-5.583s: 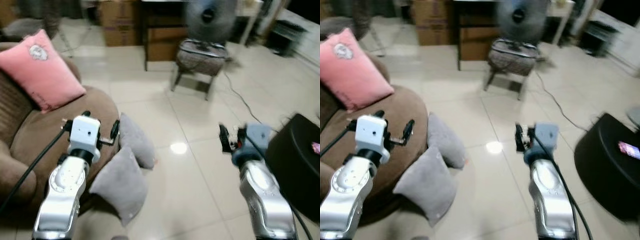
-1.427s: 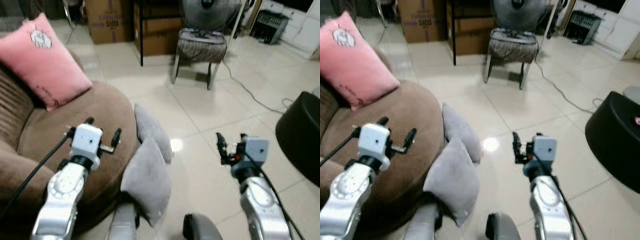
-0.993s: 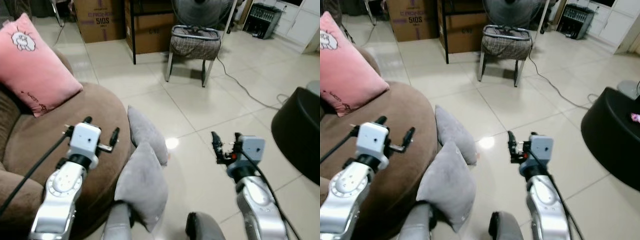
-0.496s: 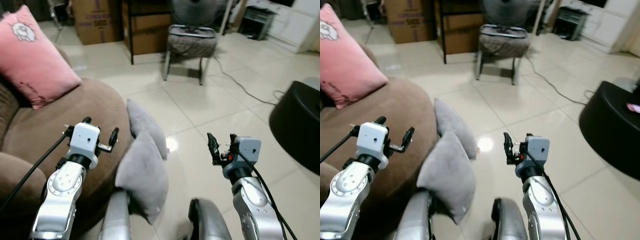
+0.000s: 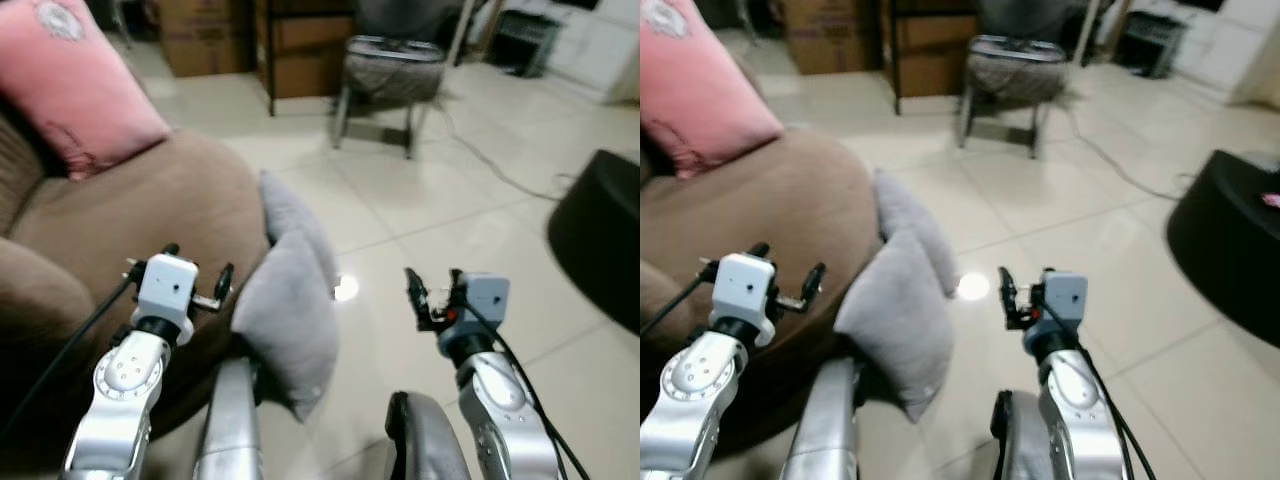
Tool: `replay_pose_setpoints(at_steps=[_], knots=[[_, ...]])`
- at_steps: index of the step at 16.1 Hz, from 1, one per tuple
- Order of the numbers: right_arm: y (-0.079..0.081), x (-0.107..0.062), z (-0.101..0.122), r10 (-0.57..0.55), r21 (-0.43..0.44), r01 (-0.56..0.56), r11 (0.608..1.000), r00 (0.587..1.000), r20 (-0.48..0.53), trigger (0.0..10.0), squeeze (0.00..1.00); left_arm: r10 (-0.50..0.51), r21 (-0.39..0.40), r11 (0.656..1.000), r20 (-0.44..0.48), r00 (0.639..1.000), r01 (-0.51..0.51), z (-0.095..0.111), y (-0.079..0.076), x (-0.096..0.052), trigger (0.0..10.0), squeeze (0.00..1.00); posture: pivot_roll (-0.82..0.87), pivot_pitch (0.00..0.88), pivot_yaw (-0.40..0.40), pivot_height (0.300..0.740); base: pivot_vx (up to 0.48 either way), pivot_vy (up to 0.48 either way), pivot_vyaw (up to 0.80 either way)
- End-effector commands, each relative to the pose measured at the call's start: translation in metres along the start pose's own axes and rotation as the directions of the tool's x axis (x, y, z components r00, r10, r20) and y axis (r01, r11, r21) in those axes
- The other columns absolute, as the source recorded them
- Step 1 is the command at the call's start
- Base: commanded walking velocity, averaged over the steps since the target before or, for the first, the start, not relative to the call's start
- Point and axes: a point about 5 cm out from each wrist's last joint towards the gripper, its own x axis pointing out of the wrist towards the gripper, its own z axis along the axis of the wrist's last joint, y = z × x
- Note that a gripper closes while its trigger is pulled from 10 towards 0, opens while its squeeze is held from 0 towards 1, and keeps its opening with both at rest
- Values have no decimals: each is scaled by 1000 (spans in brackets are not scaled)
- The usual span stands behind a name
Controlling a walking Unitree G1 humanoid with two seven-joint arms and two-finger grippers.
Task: Move the pillow to the sofa from floor
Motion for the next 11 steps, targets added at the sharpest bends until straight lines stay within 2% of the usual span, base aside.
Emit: replay_pose_setpoints(at_steps=[1,3,11], knots=[[-10,-1,4,-26,-24,26,999,1000,7,10000,0,-18,4,1000,35,999,18,9,-6,4,10000,0,104,0,-48,525,0,-480,0],[-11,-1,3,-28,-32,28,999,1000,2,10000,0,-8,-17,1000,28,1000,9,6,-7,4,10000,0,99,0,-51,525,0,0,0],[-14,4,5,-20,-49,20,999,1000,7,10000,0,1,4,1000,30,1000,-1,6,-7,5,10000,0,105,0,-58,525,0,0,0]])
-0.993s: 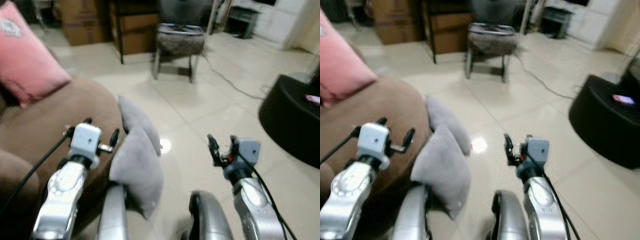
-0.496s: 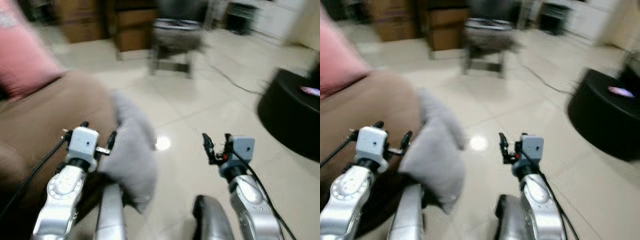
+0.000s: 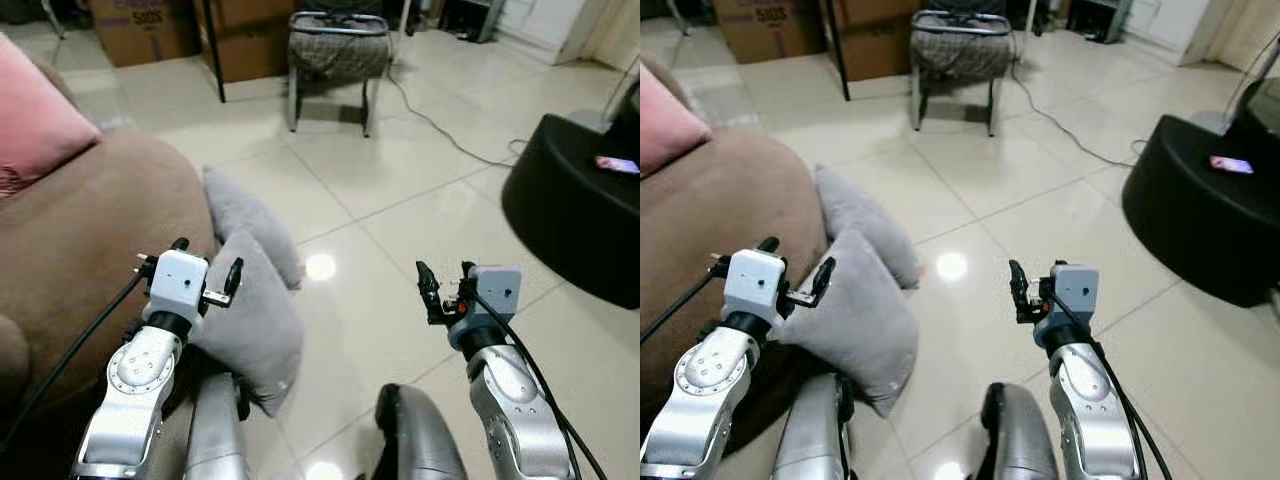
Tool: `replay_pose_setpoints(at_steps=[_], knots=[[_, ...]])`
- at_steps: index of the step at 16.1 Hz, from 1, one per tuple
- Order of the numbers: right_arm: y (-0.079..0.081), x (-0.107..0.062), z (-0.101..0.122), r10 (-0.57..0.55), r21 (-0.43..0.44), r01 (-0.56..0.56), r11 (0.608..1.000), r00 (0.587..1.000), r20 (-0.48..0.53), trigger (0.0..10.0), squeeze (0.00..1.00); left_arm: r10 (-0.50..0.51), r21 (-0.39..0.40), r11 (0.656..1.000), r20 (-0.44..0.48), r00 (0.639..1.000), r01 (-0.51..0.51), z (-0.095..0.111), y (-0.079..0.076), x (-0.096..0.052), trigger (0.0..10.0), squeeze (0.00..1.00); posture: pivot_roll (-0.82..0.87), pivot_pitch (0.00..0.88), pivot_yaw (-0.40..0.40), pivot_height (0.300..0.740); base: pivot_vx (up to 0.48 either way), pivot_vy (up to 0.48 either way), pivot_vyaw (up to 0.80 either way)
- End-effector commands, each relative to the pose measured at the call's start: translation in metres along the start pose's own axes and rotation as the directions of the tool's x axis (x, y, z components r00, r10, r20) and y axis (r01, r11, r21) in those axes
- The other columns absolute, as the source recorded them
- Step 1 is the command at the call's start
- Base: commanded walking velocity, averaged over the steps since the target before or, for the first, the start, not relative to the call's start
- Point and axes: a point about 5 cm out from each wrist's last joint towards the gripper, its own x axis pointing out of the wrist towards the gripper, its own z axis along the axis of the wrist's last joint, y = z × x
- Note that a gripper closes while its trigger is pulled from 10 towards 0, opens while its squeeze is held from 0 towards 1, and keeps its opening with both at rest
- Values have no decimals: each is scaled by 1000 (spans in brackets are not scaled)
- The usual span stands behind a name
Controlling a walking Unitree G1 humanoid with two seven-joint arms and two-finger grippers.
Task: Move the pillow to the sofa from floor
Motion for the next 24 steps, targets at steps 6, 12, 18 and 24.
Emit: replay_pose_setpoints(at_steps=[6,12,18,24], knots=[[2,0,1,13,-61,-12,998,1000,10,10000,0,2,1,1000,0,1000,-2,0,0,0,10000,0,101,0,-55,525,204,0,97],[-1,-1,0,-4,-47,4,999,1000,2,10000,0,-4,-1,1000,-3,1000,4,0,1,-1,10000,0,98,0,-52,525,241,0,0],[1,-1,-1,11,-59,-12,998,1000,-5,10000,0,-3,-6,1000,-7,1000,3,-1,0,-1,10000,0,95,0,-54,525,242,0,267],[-2,-6,-3,-7,-31,6,1000,1000,-15,10000,0,-19,-13,1000,-7,1000,19,-1,-3,-1,10000,0,87,0,-52,525,121,0,0]])
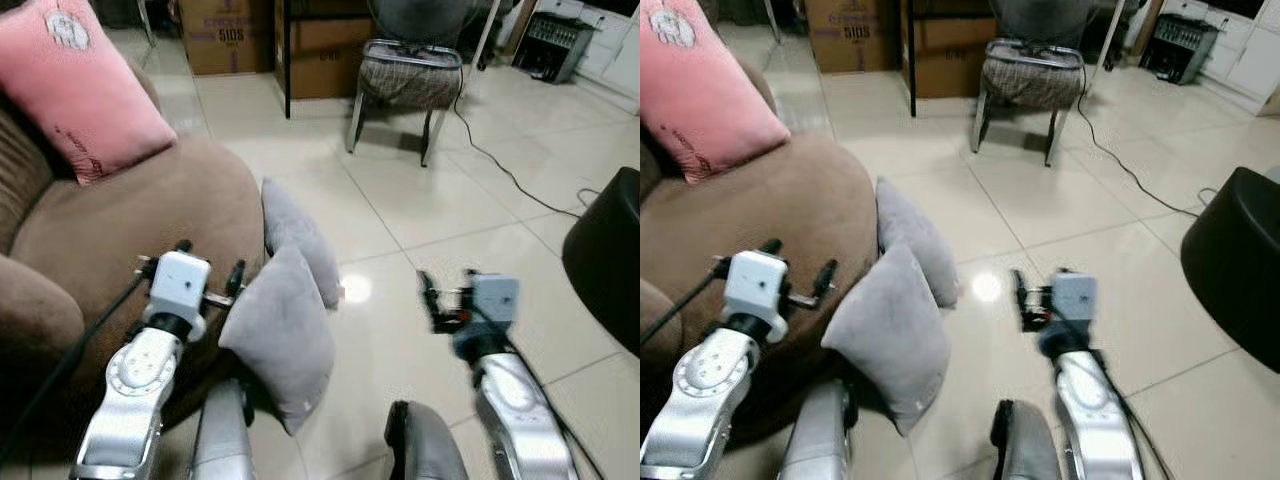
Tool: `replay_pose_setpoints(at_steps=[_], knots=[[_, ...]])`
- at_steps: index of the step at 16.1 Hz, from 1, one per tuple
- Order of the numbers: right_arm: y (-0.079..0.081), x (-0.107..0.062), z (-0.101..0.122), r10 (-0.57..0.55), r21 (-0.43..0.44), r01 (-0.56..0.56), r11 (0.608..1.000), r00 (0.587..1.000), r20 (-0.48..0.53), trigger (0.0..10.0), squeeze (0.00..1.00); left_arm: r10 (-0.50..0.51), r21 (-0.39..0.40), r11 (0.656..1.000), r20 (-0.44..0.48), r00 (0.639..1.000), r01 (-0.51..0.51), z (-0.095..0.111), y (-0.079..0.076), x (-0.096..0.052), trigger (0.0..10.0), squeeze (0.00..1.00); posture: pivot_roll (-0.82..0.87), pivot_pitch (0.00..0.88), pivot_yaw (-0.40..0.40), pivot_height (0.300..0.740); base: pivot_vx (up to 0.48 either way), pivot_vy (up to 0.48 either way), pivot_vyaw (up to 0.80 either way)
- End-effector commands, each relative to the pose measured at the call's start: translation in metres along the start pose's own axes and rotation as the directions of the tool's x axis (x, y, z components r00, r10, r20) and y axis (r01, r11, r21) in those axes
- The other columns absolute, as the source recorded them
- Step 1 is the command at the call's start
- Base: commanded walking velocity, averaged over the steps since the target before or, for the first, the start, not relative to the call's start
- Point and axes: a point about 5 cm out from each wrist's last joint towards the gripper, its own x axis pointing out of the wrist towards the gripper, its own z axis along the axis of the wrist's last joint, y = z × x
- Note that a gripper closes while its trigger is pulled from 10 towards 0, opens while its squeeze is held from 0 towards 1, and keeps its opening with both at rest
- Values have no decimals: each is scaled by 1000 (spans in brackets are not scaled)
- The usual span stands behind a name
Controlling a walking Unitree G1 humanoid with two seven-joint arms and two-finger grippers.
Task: Move the pillow to the sofa from floor
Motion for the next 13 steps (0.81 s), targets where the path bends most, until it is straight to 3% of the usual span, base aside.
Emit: replay_pose_setpoints(at_steps=[1,5,13], knots=[[-6,-1,2,-13,1,13,1000,1000,-7,10000,0,-8,-2,1000,2,1000,8,1,-3,0,10000,0,86,0,-52,525,0,0,-800],[-8,-2,2,-24,-18,24,1000,1000,-4,10000,0,-9,-4,1000,2,1000,9,1,-4,0,10000,0,87,0,-55,525,0,0,-200],[-5,-1,4,-18,-14,18,1000,1000,5,10000,0,-8,-6,1000,6,1000,8,1,-2,0,10000,0,89,0,-53,525,284,0,0]])
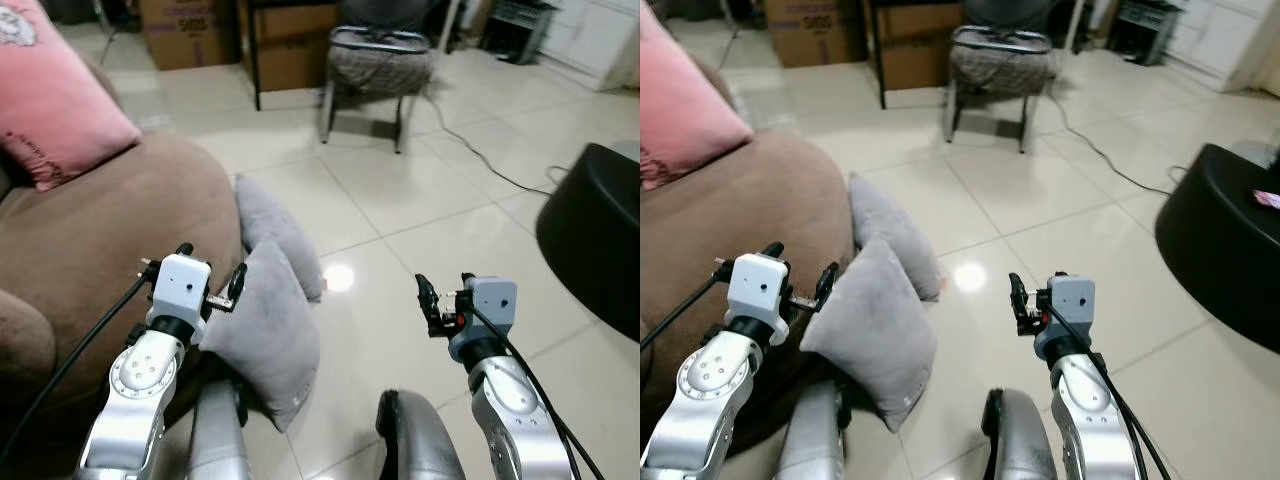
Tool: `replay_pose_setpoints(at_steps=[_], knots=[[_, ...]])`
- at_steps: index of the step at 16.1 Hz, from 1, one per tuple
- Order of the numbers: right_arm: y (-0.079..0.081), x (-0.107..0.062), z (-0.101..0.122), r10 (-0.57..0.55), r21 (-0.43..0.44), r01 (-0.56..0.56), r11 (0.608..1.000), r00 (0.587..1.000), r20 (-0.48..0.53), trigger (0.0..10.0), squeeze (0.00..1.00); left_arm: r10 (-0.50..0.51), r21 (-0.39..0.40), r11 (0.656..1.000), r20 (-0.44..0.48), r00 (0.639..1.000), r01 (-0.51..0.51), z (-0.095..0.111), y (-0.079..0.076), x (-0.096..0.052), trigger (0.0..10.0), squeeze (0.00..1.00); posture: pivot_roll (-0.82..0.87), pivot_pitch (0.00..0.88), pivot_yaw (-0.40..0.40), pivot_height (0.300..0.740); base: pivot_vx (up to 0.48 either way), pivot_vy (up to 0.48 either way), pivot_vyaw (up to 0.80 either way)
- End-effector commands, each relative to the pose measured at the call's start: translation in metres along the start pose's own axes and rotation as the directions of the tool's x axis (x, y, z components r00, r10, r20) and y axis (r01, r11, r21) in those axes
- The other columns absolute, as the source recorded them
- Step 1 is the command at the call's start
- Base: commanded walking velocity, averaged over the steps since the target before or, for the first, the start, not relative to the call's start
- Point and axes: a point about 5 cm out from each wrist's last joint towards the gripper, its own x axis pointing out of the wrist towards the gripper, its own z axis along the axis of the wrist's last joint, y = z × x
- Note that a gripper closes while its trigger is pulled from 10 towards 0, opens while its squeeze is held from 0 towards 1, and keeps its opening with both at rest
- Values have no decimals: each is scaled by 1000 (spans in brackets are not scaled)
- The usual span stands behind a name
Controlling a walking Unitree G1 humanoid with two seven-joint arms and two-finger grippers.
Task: Move the pillow to the sofa from floor
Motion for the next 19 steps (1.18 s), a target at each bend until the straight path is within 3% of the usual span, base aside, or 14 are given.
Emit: replay_pose_setpoints(at_steps=[1,10,13,16,19], knots=[[-1,2,7,-8,-8,8,1000,1000,21,10000,0,-1,6,1000,11,1000,1,3,1,1,10000,0,89,0,-53,525,285,0,0],[1,3,6,6,3,-6,1000,1000,22,10000,0,-3,12,1000,11,1000,2,3,3,1,10000,0,92,0,-50,525,285,0,-89],[2,3,5,14,9,-15,1000,1000,10,10000,0,14,21,1000,-6,1000,-14,0,4,1,10000,0,89,0,-48,525,0,0,0],[2,4,5,27,21,-27,999,1000,13,10000,0,24,28,999,-30,999,-23,-4,5,2,10000,0,90,0,-52,500,0,0,0],[2,5,5,38,19,-38,999,999,6,10000,0,-4,-28,1000,-70,998,2,-10,2,3,10000,0,89,0,-55,475,0,0,0]])
